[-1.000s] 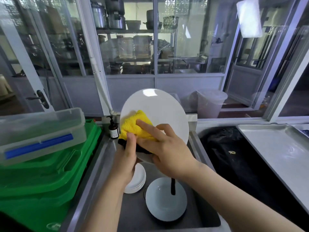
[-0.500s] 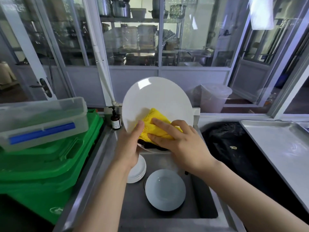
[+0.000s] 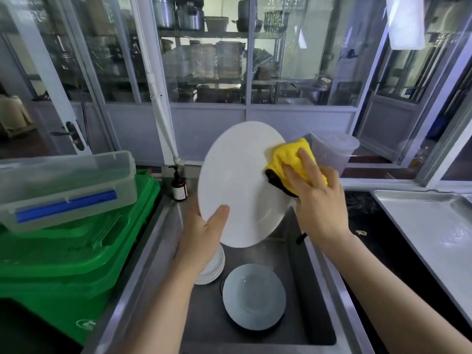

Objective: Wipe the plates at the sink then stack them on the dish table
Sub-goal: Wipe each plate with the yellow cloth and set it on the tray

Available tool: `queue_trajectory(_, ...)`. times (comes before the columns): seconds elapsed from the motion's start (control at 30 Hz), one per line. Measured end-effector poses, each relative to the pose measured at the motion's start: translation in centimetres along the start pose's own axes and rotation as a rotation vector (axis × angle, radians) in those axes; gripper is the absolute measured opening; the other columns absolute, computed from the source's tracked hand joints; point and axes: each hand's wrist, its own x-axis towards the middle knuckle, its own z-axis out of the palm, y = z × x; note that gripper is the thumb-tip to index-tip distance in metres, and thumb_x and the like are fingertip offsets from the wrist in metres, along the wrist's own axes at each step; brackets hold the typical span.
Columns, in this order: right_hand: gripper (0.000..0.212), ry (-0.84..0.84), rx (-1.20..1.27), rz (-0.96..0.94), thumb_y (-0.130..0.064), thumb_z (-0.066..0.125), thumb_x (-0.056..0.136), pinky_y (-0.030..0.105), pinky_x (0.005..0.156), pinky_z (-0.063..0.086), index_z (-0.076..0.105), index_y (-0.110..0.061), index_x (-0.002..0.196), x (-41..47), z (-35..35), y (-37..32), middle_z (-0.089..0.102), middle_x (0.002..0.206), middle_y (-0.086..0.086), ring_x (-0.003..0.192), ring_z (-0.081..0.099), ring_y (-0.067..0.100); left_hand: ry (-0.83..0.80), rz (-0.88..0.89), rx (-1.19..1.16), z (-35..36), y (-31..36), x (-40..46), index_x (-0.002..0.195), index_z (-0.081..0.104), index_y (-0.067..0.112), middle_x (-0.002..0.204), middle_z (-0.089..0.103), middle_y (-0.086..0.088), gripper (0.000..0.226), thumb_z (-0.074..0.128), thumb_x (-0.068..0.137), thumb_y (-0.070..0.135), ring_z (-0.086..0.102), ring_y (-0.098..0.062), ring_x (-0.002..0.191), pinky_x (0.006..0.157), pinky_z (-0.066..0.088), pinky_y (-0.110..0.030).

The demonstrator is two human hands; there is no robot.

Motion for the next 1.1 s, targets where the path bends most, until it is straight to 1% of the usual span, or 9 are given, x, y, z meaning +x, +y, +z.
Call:
queue_trajectory(0.13, 0.079, -0.009, 0.392, 0.166, 0.013, 0.05, 0.073, 0.043, 0.102, 0.034, 0.043, -0.024, 0.142, 0.2, 0.8, -1.6, 0.024, 0.156, 0.007, 0.12, 0.036, 0.038, -0.01, 0.115, 0.113, 0.4, 0.3, -0.4, 0.116, 0.059, 0.025, 0.102, 0.067, 0.02, 0.031, 0.06, 0.085, 0.02, 0.062, -0.002, 0.098, 0.078, 0.045, -0.009)
queue_trajectory(0.2, 0.069, 0.034, 0.706, 0.284, 0.01, 0.047, 0.074, 0.042, 0.103, 0.039, 0.047, -0.021, 0.136, 0.4, 1.0, -2.8, 0.042, 0.143, 0.005, 0.122, 0.043, 0.029, 0.009, 0.27, 0.319, 0.6, 0.4, -0.4, 0.114, 0.058, 0.018, 0.087, 0.066, 0.015, 0.024, 0.059, 0.09, 0.015, 0.06, -0.014, 0.086, 0.065, 0.043, -0.021)
queue_trajectory(0.4, 0.02, -0.066, 1.871, 0.923, -0.017, 0.05, 0.089, 0.032, 0.062, 0.05, 0.068, -0.016, 0.082, 0.3, 0.4, -3.2, 0.067, 0.074, 0.005, 0.072, 0.063, 0.028, -0.191, 0.43, 1.02, 0.4, 0.2, 0.6, 0.126, 0.05, 0.022, 0.102, 0.067, -0.004, 0.038, 0.05, 0.089, 0.014, 0.061, -0.037, 0.087, 0.06, 0.035, -0.037)
queue_trajectory(0.53, 0.075, -0.283, 1.914, 0.843, -0.075, 0.047, 0.075, 0.039, 0.059, 0.054, 0.072, -0.013, 0.109, -0.9, 0.9, -2.1, 0.072, 0.103, 0.013, 0.087, 0.07, 0.033, -0.268, 0.688, 0.993, -1.2, 0.2, 1.7, 0.111, 0.049, 0.022, 0.11, 0.071, 0.0, 0.041, 0.053, 0.074, 0.003, 0.071, -0.026, 0.079, 0.046, 0.051, -0.031)
queue_trajectory(0.7, 0.05, -0.35, 1.91, 0.899, -0.031, 0.065, 0.072, 0.047, 0.064, 0.056, 0.065, -0.005, 0.114, -2.2, 1.5, -1.6, 0.071, 0.102, 0.019, 0.089, 0.07, 0.035, -0.274, 0.869, 0.92, -2.9, -2.4, 4.0, 0.112, 0.049, 0.023, 0.132, 0.061, 0.0, 0.052, 0.069, 0.07, 0.0, 0.062, -0.017, 0.113, 0.072, 0.057, -0.03)
queue_trajectory(0.8, 0.059, -0.28, 1.892, 0.902, -0.026, 0.072, 0.072, 0.053, 0.072, 0.053, 0.058, -0.008, 0.127, -2.9, 1.6, -1.3, 0.065, 0.117, 0.023, 0.105, 0.063, 0.041, -0.03, 0.39, 0.557, -2.5, -4.5, 3.4, 0.124, 0.048, 0.02, 0.145, 0.04, 0.008, 0.072, 0.085, 0.065, 0.004, 0.04, -0.009, 0.132, 0.103, 0.037, -0.027)
queue_trajectory(0.93, 0.056, -0.194, 1.88, 0.864, -0.029, 0.068, 0.076, 0.043, 0.067, 0.056, 0.058, -0.008, 0.128, -3.5, 1.5, -0.5, 0.066, 0.116, 0.02, 0.1, 0.067, 0.034, 0.044, -0.524, -0.495, -1.0, -4.8, 2.0, 0.106, 0.063, 0.015, 0.106, 0.068, -0.011, 0.028, 0.051, 0.096, 0.039, 0.068, -0.02, 0.084, 0.075, 0.056, -0.034)
queue_trajectory(1.0, 0.054, -0.183, 1.915, 0.832, -0.027, 0.065, 0.079, 0.04, 0.067, 0.056, 0.057, -0.009, 0.129, -3.8, 1.6, 0.1, 0.066, 0.117, 0.019, 0.1, 0.067, 0.032, -0.078, -0.699, -0.762, -0.8, -5.2, 1.7, 0.101, 0.073, 0.011, 0.1, 0.073, -0.013, 0.059, 0.04, 0.092, 0.059, 0.073, -0.023, 0.082, 0.063, 0.059, -0.032)
queue_trajectory(1.1, 0.057, -0.224, 1.899, 0.821, -0.033, 0.066, 0.081, 0.036, 0.068, 0.057, 0.055, -0.006, 0.13, -4.3, 1.8, 1.4, 0.066, 0.117, 0.02, 0.101, 0.067, 0.03, -0.134, -0.704, -0.815, 0.4, -4.2, 1.1, 0.097, 0.073, 0.011, 0.087, 0.076, -0.006, 0.035, 0.057, 0.082, 0.039, 0.073, -0.016, 0.071, 0.052, 0.056, -0.024)
